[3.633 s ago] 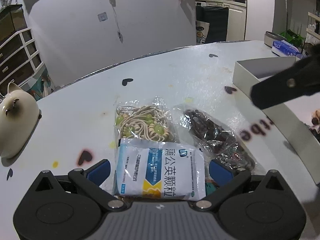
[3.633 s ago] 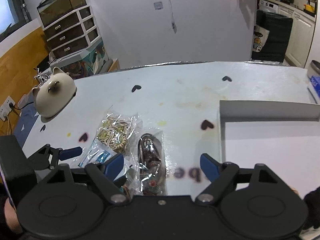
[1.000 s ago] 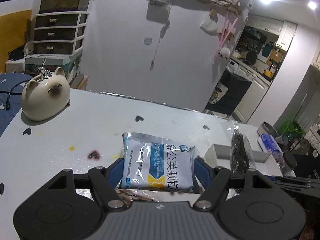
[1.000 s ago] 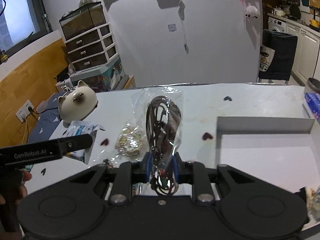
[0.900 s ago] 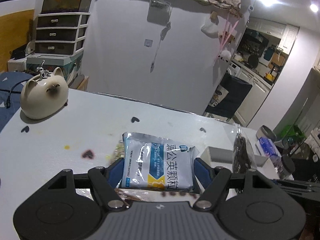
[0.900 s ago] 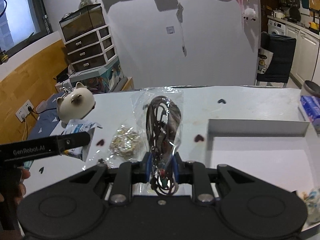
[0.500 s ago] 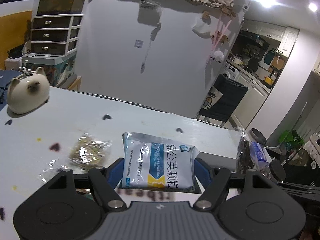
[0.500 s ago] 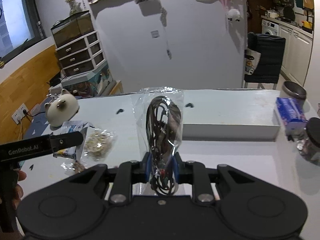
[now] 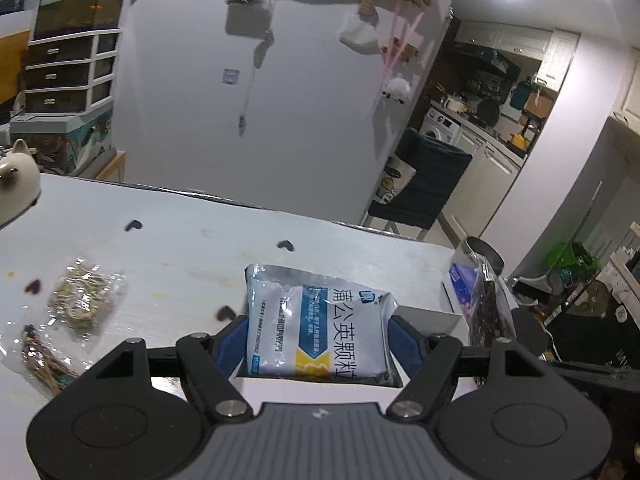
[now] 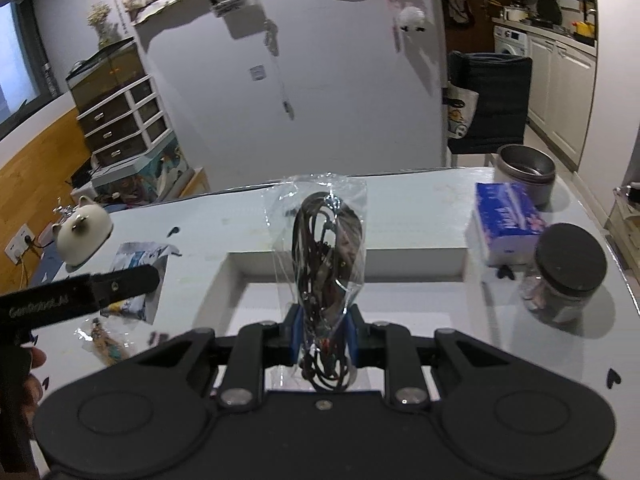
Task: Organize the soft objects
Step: 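Carry the sachet and dark cord bag over the white box with both tools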
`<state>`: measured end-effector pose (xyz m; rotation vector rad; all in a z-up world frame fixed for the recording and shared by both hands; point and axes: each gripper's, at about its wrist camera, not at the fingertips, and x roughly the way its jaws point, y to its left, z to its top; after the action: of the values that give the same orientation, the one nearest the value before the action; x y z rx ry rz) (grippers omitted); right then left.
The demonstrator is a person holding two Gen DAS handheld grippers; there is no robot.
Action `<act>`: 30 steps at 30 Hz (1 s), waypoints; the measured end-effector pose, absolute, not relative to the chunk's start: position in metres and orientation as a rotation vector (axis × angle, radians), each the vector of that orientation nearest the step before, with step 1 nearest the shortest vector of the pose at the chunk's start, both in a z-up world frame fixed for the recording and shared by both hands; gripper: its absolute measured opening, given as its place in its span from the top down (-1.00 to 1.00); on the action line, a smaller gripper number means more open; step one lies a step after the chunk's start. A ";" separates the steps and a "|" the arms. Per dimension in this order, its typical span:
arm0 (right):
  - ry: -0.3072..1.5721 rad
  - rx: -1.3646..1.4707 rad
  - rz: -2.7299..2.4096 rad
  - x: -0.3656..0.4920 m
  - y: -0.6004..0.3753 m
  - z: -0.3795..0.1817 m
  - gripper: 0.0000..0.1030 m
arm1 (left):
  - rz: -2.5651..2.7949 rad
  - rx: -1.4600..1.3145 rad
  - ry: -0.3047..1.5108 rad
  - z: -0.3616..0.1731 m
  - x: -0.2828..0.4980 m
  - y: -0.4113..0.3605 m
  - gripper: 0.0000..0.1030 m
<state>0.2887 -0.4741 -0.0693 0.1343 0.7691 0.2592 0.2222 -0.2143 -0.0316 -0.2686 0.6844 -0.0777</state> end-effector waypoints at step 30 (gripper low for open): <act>1.020 0.113 0.155 0.378 -0.539 -0.176 0.46 | -0.174 -0.237 0.961 -0.116 0.303 -0.300 -0.44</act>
<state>0.3780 -0.5392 -0.1758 0.1134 1.0199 0.1550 0.3030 -0.3003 -0.1157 -0.2369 0.9612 -0.1737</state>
